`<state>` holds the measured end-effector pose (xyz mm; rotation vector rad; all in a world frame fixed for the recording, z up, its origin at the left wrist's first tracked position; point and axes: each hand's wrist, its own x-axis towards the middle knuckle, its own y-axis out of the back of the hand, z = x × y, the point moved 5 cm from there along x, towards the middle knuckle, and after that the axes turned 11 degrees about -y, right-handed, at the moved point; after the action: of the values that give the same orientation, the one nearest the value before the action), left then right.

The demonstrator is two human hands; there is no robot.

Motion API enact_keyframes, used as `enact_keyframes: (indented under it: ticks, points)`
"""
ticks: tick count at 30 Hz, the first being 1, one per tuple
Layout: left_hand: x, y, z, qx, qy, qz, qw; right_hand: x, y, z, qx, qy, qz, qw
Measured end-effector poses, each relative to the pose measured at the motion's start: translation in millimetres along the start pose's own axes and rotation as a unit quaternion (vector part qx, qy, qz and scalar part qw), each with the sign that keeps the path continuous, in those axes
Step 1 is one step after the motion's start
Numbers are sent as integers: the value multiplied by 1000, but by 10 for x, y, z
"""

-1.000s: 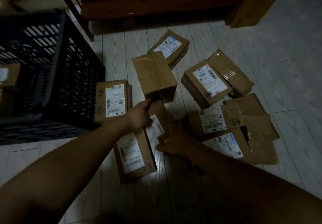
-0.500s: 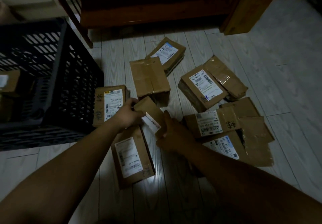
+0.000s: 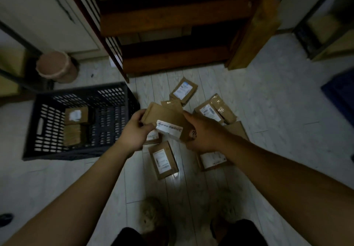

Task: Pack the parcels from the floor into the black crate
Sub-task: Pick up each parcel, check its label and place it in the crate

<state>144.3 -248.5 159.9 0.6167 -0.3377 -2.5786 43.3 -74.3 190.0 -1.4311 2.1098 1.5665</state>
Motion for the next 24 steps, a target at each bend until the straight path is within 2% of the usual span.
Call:
enact_keyframes:
  ticks: [7, 13, 17, 21, 24]
  points:
    - [-923, 865, 1636, 88, -101, -8, 991, -1319, 1145, -1020, -88, 31, 73, 993]
    - [-1540, 1260, 2428, 164, -186, -91, 964, -2058, 1701, -1462, -110, 83, 128, 982]
    - [-1950, 1493, 2821, 247, -260, -12, 933, -2486, 1865, -1645, -62, 116, 145, 981]
    - [-2303, 1734, 3054, 186, -279, 23, 942, -2864, 2012, -1871, -6, 140, 214, 967]
    - [-2471, 2035, 3114, 177, -301, 50, 936, -3035, 2008, -2148, -13, 153, 249, 956]
